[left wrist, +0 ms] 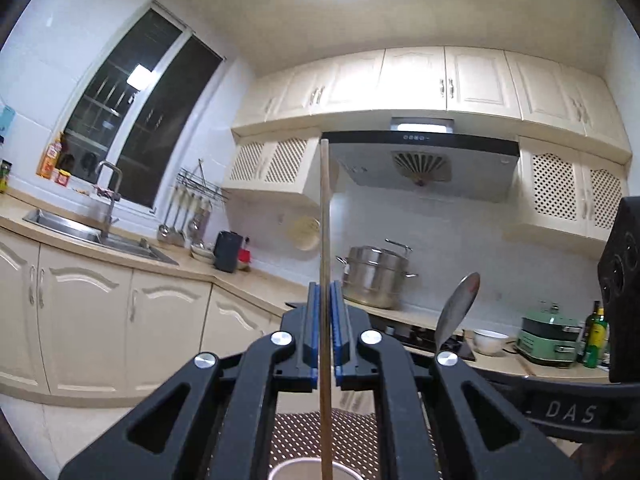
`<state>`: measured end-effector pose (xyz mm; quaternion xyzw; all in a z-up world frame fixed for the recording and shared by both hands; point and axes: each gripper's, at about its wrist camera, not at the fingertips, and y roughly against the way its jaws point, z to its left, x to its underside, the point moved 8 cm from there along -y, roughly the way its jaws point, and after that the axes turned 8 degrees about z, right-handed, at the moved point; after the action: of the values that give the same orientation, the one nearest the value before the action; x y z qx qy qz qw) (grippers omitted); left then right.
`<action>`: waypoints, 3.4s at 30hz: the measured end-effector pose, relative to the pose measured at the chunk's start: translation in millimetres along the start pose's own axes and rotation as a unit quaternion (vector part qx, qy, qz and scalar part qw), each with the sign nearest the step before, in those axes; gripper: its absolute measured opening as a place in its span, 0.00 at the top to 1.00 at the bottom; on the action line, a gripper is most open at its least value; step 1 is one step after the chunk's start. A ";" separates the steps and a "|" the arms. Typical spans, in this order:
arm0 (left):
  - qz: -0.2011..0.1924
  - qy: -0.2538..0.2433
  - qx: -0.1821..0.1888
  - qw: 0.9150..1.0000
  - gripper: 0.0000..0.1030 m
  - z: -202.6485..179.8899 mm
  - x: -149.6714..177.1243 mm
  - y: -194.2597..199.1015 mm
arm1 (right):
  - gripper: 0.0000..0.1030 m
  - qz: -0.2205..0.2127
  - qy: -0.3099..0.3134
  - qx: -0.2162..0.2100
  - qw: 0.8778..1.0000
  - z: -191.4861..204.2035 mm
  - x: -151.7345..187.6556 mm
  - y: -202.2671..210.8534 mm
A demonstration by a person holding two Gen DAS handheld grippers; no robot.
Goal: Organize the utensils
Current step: 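Lower the chopstick into the pink cup with the left tool while the right tool carries the spoon, then lower the spoon into the pink cup and open the right tool, then grasp another wooden chopstick from the table with the left tool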
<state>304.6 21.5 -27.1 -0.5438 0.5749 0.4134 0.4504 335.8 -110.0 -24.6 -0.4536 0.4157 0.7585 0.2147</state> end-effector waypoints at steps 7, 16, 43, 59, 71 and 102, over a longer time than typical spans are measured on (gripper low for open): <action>-0.002 -0.005 -0.009 1.000 0.95 -3.3 17.3 -14.7 | 0.96 0.010 -0.006 0.001 1.000 -10.7 5.2 -14.8; 0.031 -0.009 -0.013 0.999 0.95 2.3 41.2 -15.5 | 0.96 0.024 -0.003 0.003 1.000 -12.5 15.7 -19.1; 0.155 -0.060 -0.045 0.985 0.40 18.2 47.2 22.0 | 0.96 0.044 -0.013 0.043 0.998 -10.0 47.8 -24.0; 0.211 -0.104 -0.103 0.967 0.33 41.5 50.4 38.2 | 0.95 0.074 -0.022 0.064 0.995 -2.6 73.1 -21.6; 0.244 -0.077 -0.092 0.962 0.31 49.6 46.8 60.4 | 0.49 0.067 -0.035 0.067 0.995 2.7 77.8 4.8; 0.565 -0.211 0.069 0.794 0.51 -100.6 235.8 36.6 | 0.44 0.171 -0.143 0.158 0.962 -125.5 193.5 95.3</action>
<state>260.6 -132.7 -230.4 0.0110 0.6977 0.6582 0.2825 236.8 -277.1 -181.3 -0.2227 0.5666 0.7657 0.2075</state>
